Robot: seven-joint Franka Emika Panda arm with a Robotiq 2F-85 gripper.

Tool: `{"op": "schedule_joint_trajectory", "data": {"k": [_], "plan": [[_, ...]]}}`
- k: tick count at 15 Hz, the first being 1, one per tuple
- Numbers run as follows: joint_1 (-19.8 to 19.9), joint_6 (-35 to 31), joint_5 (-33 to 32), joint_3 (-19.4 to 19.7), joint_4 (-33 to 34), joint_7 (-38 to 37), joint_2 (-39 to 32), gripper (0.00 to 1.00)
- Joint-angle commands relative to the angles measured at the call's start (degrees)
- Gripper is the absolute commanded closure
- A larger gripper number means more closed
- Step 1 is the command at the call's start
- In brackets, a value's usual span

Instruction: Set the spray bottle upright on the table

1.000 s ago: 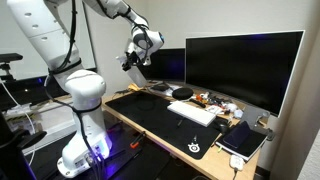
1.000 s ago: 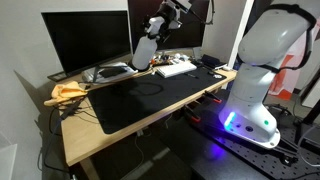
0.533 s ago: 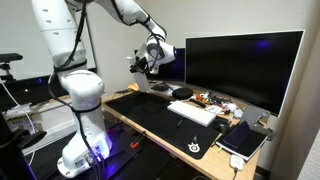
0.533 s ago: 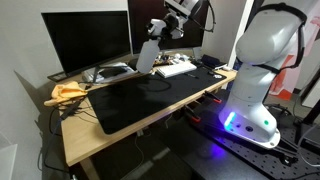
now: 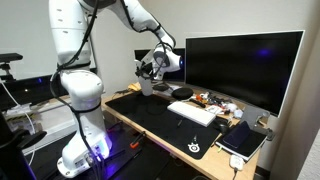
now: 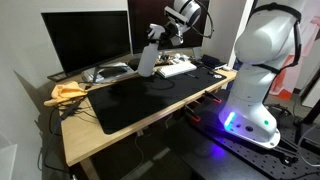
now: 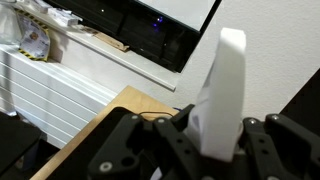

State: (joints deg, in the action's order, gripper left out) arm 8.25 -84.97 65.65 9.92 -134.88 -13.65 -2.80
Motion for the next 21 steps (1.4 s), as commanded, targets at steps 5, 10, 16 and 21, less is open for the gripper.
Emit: {"op": "schedule_joint_trajectory", "data": {"k": [5, 10, 16, 21], "plan": [[-0.17, -0.31, 2.37, -0.41, 3.16, -2.6, -6.75, 0.98], [-0.54, -2.82, 3.0, -0.18, 3.62, -5.29, -8.72, 0.98], [-0.58, -2.91, 2.97, -0.19, 4.32, -5.7, -10.24, 0.98], [-0.55, -2.69, 2.51, -0.09, 4.52, -5.42, -11.17, 0.98]]}}
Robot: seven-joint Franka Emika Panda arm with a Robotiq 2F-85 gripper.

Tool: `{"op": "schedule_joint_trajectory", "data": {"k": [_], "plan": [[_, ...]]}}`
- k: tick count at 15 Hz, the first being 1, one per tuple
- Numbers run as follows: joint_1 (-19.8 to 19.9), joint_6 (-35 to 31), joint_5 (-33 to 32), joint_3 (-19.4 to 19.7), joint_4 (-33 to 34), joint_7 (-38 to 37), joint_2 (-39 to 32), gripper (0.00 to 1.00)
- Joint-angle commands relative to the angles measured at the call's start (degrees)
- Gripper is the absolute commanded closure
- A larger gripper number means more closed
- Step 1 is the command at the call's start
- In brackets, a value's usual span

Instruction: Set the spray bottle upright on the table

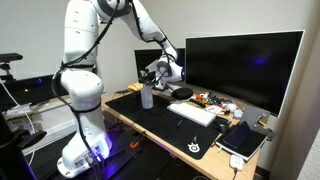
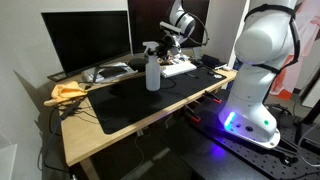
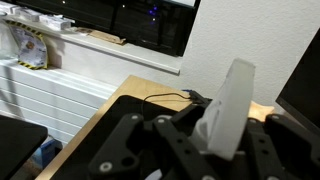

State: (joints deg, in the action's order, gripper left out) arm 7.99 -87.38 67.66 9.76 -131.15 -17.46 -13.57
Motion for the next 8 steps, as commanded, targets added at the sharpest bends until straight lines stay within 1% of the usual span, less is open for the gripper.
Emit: {"op": "schedule_joint_trajectory", "data": {"k": [1, 2, 3, 4, 7, 8], "plan": [[-0.25, -0.22, 0.52, 0.11, 0.79, -1.61, -0.5, 0.9], [-0.22, -0.13, 0.49, 0.14, 0.82, -1.59, -0.57, 0.65], [-0.21, -0.1, 0.45, 0.15, 0.79, -1.53, -0.59, 0.64], [-0.23, -0.12, 0.36, 0.16, 0.69, -1.46, -0.44, 0.59], [-0.26, -0.12, 0.1, 0.18, 0.58, -1.38, -0.04, 0.38], [-0.3, -0.15, 0.07, 0.17, 0.58, -1.41, 0.12, 0.29]]}}
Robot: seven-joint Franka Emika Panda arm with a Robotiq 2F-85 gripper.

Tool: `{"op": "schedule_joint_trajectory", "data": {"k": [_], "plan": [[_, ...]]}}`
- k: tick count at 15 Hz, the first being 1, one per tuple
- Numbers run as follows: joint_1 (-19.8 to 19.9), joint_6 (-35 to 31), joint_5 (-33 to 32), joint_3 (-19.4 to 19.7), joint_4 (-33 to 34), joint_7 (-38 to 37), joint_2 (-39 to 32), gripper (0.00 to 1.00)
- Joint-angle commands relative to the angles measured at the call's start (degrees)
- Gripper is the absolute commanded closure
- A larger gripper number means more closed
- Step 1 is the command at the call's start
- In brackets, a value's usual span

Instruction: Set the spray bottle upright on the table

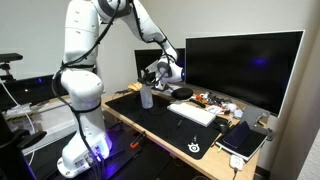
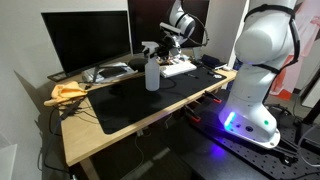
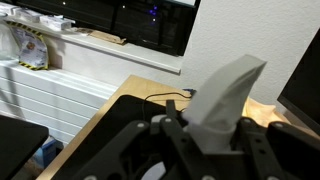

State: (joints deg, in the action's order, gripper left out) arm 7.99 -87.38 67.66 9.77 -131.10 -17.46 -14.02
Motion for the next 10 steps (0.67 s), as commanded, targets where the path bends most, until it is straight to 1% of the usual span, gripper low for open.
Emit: {"op": "schedule_joint_trajectory", "data": {"k": [1, 2, 3, 4, 5, 10], "plan": [[-0.3, -0.13, 0.04, 0.16, 0.56, -1.42, 0.64, 0.22], [-0.28, -0.12, 0.04, 0.17, 0.59, -1.43, 0.73, 0.16], [-0.24, -0.04, 0.01, 0.2, 0.67, -1.43, 0.78, 0.07], [-0.19, 0.03, -0.05, 0.25, 0.74, -1.42, 0.77, 0.02], [-0.14, 0.1, -0.1, 0.29, 0.8, -1.44, 0.76, 0.0], [-0.07, 0.43, -0.63, 0.46, 1.13, -1.57, 0.49, 0.0]]}}
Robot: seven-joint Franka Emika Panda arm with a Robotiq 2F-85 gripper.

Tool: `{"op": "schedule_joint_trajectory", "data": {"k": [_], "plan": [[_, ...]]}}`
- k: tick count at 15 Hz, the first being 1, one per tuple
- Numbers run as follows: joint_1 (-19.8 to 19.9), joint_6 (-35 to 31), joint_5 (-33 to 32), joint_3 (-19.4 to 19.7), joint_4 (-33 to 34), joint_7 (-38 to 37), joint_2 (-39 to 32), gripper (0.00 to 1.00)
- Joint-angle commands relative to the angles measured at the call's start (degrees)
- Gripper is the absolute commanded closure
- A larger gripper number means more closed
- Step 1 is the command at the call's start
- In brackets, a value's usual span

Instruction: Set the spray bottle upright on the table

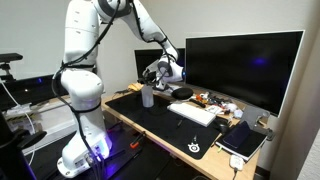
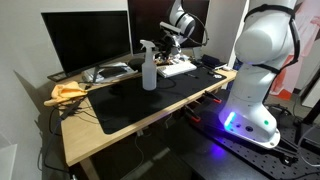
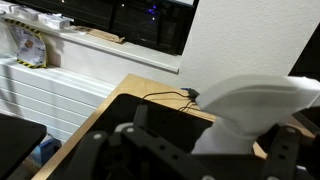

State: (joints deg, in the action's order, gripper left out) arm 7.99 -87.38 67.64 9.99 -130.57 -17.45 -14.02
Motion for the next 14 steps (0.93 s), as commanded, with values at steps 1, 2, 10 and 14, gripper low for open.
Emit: {"op": "schedule_joint_trajectory", "data": {"k": [1, 2, 10, 14], "plan": [[-0.21, 0.39, -0.83, 0.16, 0.67, -1.65, 0.37, 0.0], [-0.31, 0.37, -1.07, 0.09, 0.77, -1.75, 0.28, 0.0], [-2.03, -0.43, -2.87, -0.86, 2.02, -3.41, -2.46, 0.0], [-2.08, -0.56, -2.74, -0.32, 2.92, -3.53, -3.37, 0.0]]}}
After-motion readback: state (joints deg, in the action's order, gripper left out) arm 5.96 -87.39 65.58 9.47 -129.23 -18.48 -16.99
